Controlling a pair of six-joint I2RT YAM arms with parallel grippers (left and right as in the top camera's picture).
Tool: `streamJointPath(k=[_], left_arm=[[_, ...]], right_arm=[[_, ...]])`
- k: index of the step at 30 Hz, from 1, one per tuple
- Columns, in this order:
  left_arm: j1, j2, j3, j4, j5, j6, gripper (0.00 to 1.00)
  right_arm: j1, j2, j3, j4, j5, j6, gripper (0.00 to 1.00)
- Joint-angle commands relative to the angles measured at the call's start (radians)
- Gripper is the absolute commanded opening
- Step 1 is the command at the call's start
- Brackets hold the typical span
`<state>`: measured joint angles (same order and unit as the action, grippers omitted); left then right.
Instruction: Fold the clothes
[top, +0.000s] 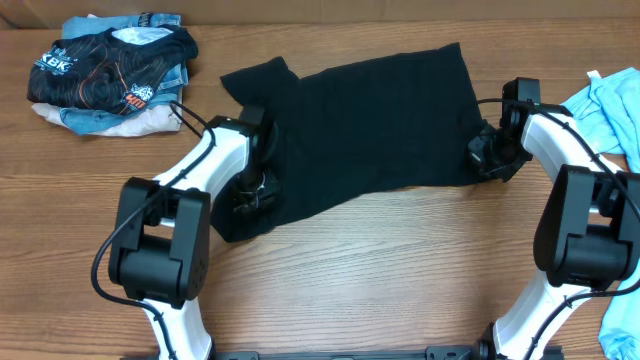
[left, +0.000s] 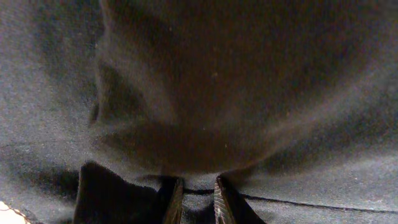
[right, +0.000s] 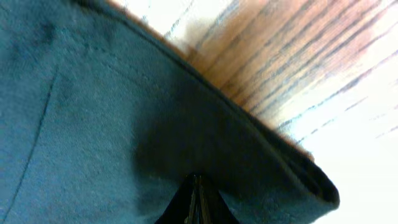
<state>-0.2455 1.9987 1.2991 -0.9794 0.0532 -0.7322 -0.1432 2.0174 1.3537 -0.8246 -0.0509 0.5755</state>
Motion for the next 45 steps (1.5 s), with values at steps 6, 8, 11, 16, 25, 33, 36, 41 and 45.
streamJointPath(k=[6,8,11,16,25,33,36,41,45], left_arm=[[0.061,0.074,-0.027,-0.030,-0.136,0.024,0.22],[0.077,0.074,-0.027,-0.032,-0.146,0.046,0.23],[0.103,0.074,-0.027,-0.029,-0.171,0.084,0.23],[0.147,0.074,-0.027,-0.042,-0.245,0.127,0.20],[0.161,0.073,-0.026,-0.097,-0.317,0.127,0.24],[0.161,0.057,0.008,-0.103,-0.335,0.140,0.25],[0.161,0.054,0.069,-0.126,-0.335,0.159,0.27],[0.160,0.054,0.197,-0.182,-0.334,0.185,0.33],[0.160,0.054,0.337,-0.232,-0.333,0.187,0.54]], right_arm=[[0.000,0.006,-0.025,-0.018,0.061,0.009,0.04],[-0.009,0.006,-0.026,-0.053,0.094,0.069,0.04],[-0.020,0.006,-0.025,-0.088,0.110,0.091,0.04],[-0.024,0.006,-0.025,-0.139,0.144,0.091,0.04],[-0.025,0.004,-0.025,-0.268,0.217,0.243,0.04],[-0.027,-0.061,-0.025,-0.399,0.243,0.380,0.04],[-0.027,-0.122,-0.025,-0.427,0.245,0.380,0.04],[-0.025,-0.212,-0.025,-0.406,0.229,0.262,0.04],[-0.025,-0.255,-0.025,-0.362,0.161,0.116,0.04]])
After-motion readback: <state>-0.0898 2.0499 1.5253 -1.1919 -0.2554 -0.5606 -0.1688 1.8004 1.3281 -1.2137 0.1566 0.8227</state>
